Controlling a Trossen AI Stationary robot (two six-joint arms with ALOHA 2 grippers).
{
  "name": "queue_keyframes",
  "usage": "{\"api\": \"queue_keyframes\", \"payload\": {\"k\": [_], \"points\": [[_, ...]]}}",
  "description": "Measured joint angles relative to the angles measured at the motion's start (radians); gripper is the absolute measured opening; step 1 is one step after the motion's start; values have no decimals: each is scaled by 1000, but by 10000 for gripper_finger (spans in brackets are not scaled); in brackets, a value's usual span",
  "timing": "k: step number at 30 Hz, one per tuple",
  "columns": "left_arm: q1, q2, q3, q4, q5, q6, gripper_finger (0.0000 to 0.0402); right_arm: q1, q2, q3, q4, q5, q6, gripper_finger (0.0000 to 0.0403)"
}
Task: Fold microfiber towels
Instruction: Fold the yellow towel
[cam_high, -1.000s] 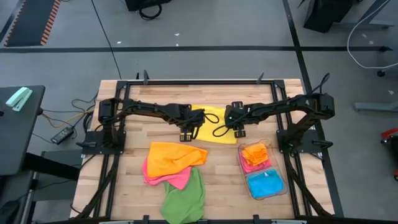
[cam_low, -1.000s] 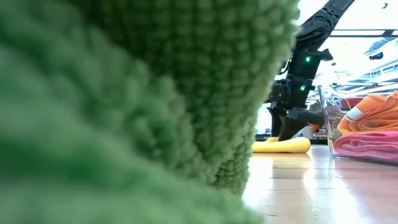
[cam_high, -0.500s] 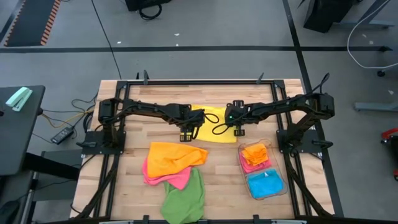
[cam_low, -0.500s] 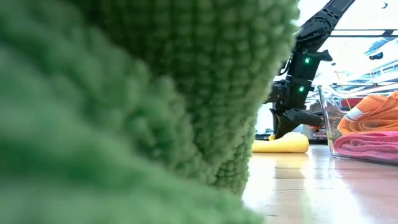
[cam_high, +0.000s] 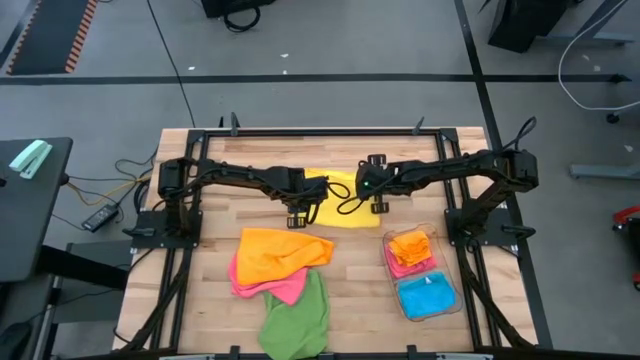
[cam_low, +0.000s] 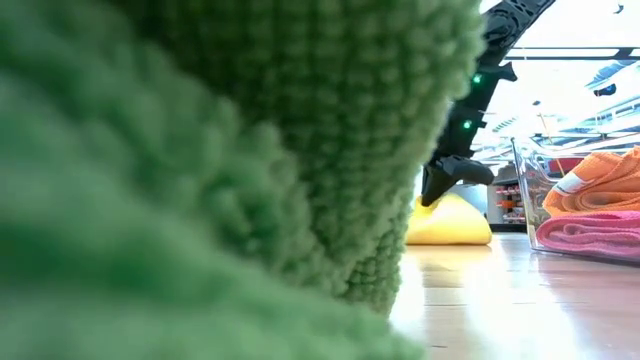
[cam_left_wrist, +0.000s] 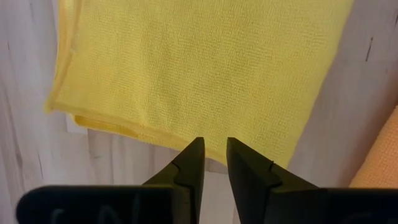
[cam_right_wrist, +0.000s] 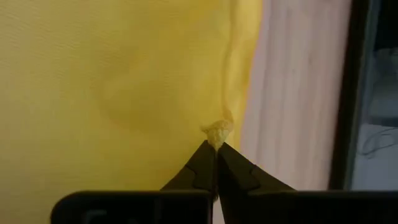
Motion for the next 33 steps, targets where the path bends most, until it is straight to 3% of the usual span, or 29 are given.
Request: {"api": "queue_keyframes", "payload": {"k": [7,12,16,24,30,33], "points": [[0,0,0,-3,0,-1,75,-90,0,-19,21,-2,-34,12],[0,0,0,-2,0,-6,76,-140,0,-86,101,-91,-46,17],[0,0,0,0,0,-6,71,-149,0,-99,114,-98,-48,36],[76,0,-4,112,-81,107,81,-195,0,-92,92,-64,25,129],[177,0,-5,192,-62,131,100,-189,0,-12,-36,-39,103,196],[226,0,-5,218,20,102,113,-167,0,2,-42,-49,117,215]]}}
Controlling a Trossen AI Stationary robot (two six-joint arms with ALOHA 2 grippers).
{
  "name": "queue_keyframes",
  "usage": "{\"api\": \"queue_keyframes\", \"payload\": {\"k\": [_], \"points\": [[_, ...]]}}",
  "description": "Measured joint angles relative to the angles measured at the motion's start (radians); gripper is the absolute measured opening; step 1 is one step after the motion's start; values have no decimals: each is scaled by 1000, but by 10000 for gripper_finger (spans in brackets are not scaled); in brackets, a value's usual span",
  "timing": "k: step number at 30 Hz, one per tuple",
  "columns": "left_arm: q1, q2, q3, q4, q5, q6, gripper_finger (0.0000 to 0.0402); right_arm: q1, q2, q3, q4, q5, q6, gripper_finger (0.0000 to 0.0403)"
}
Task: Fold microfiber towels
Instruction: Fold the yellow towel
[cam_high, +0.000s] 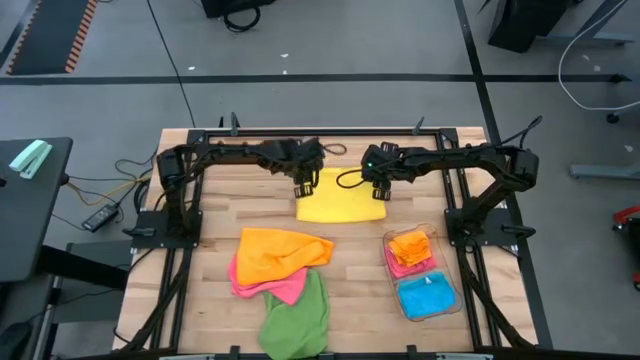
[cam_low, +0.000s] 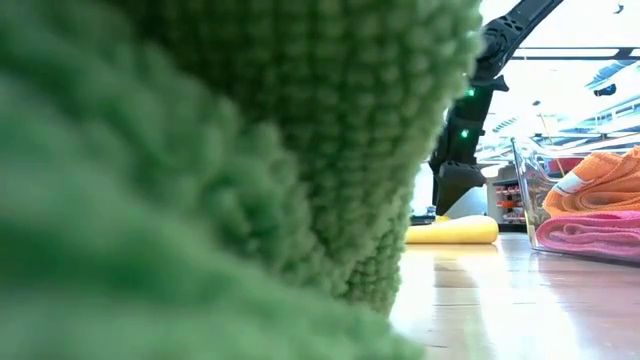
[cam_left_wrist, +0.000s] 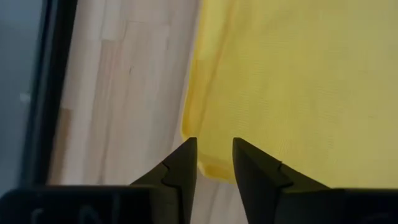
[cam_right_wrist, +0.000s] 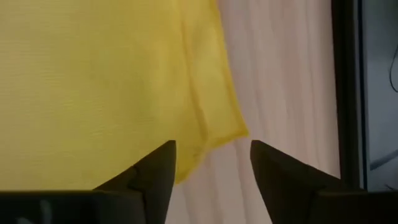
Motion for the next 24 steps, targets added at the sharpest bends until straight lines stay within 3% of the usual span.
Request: {"api": "queue_keyframes", "payload": {"k": [12,19,24], "points": [[124,28,0,17,149,-32,168,35,0,0,-1,20,52,224],[129,68,-1,14,186,-37,155,34,0,0,3,8,58,224],[129,68,-1,12,185,-37,123,38,0,0,7,5,65,224]]}}
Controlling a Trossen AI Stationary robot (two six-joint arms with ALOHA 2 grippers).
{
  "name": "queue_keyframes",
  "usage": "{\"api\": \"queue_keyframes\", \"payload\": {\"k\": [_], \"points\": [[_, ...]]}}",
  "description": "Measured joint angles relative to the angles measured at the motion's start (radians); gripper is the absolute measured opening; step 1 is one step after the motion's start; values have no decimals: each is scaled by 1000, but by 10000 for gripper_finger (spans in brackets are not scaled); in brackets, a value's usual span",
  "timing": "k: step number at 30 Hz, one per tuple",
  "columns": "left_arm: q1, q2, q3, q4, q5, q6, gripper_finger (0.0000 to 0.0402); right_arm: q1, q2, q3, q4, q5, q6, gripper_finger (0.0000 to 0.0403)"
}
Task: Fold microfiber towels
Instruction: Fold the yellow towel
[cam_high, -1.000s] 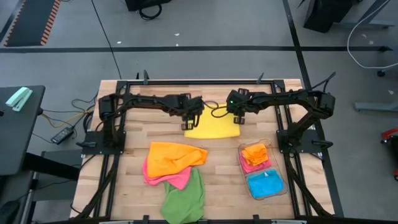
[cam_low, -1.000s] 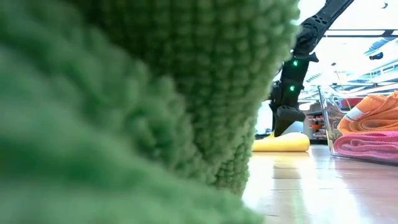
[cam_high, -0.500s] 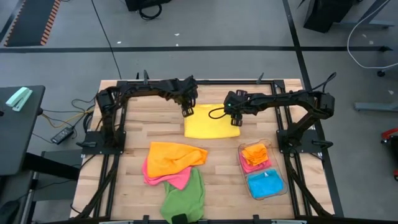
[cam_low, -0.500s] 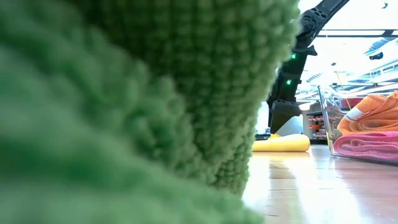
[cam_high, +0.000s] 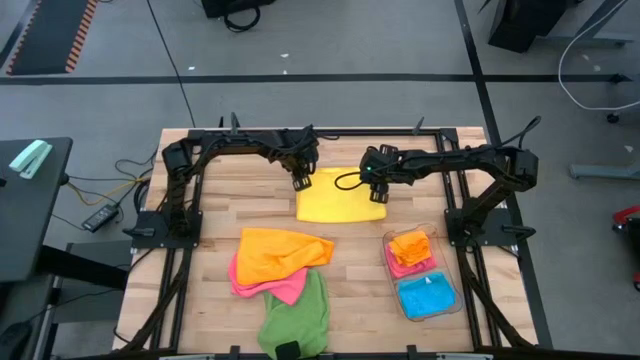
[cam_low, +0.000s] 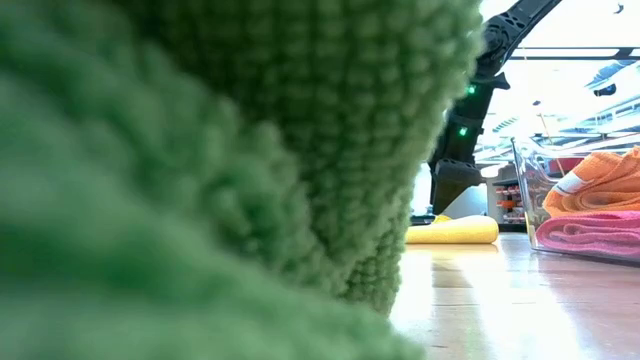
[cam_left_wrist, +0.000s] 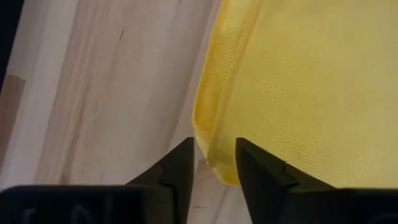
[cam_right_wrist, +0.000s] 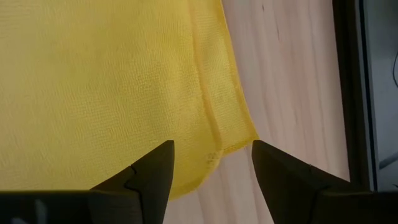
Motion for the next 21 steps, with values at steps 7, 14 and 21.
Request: {"api": "queue_keyframes", "payload": {"k": [7,14,21], "points": [[-3,0,0,-8,0,38,32,2,0,0,18,0,17,224],[-3,0,0,-32,0,33,8,2,0,0,19,0,12,224],[-20,-41,0,-62,0,-8,15,2,0,0,19,0,11,224]]}}
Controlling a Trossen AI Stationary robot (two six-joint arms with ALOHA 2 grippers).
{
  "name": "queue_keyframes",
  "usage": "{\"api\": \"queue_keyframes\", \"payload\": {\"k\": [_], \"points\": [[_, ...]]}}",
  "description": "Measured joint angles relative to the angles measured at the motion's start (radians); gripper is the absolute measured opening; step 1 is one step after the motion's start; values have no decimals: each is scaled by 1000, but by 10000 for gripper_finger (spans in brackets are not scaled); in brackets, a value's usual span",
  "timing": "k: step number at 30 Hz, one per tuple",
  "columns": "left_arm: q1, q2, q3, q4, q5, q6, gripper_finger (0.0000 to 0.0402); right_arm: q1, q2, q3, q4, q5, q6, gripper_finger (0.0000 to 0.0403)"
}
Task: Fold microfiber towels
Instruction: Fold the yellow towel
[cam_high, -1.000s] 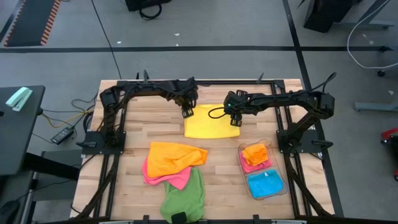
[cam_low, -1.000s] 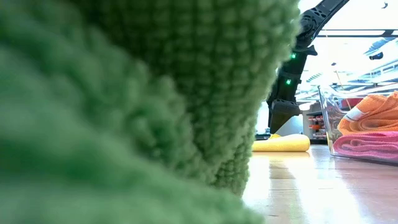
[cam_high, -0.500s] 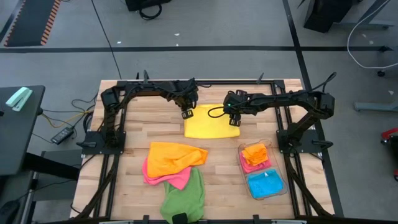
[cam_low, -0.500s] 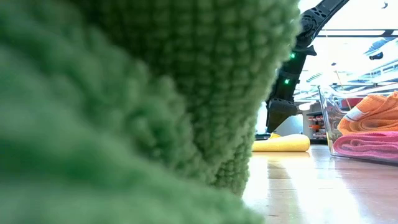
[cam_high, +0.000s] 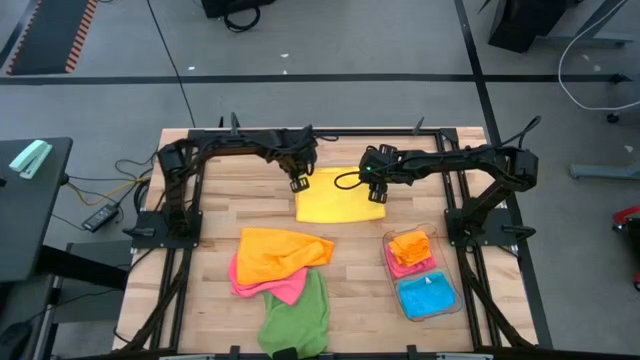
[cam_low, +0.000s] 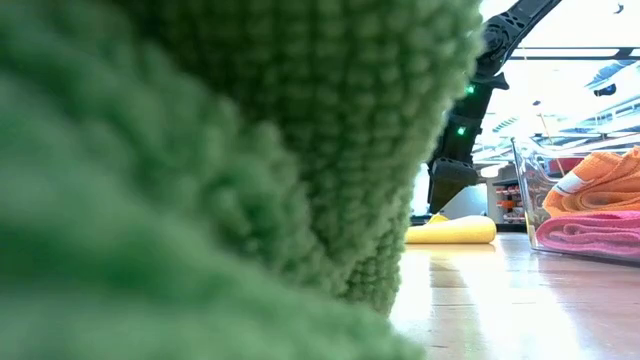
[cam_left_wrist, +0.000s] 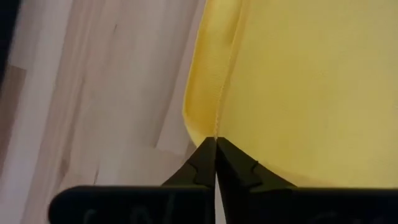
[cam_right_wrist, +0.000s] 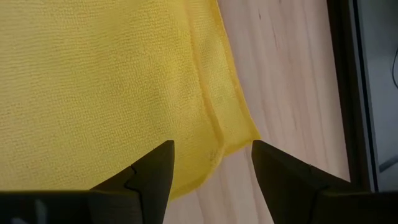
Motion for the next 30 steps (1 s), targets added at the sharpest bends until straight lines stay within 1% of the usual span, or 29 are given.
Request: {"api": "queue_keyframes", "payload": {"k": [4,7,10,13,17,22,26,30], "points": [[-6,-29,12,-53,-1,-13,7,0,0,0,6,0,-12,224],[-6,-34,24,-87,-3,-18,8,0,0,0,12,0,-12,224],[-5,-29,26,-121,-48,-19,14,0,0,0,15,0,-5,224],[-1,-26,15,-130,-77,-31,9,0,0,0,15,0,7,224],[7,-26,2,-138,-79,-38,7,0,0,0,23,1,11,224],[8,-26,2,-184,-79,-48,18,-1,0,0,30,3,32,224],[8,-26,2,-187,-83,-63,10,15,0,0,38,-46,46,224],[6,-26,2,-180,-128,-63,14,46,0,0,37,-69,37,224]]}}
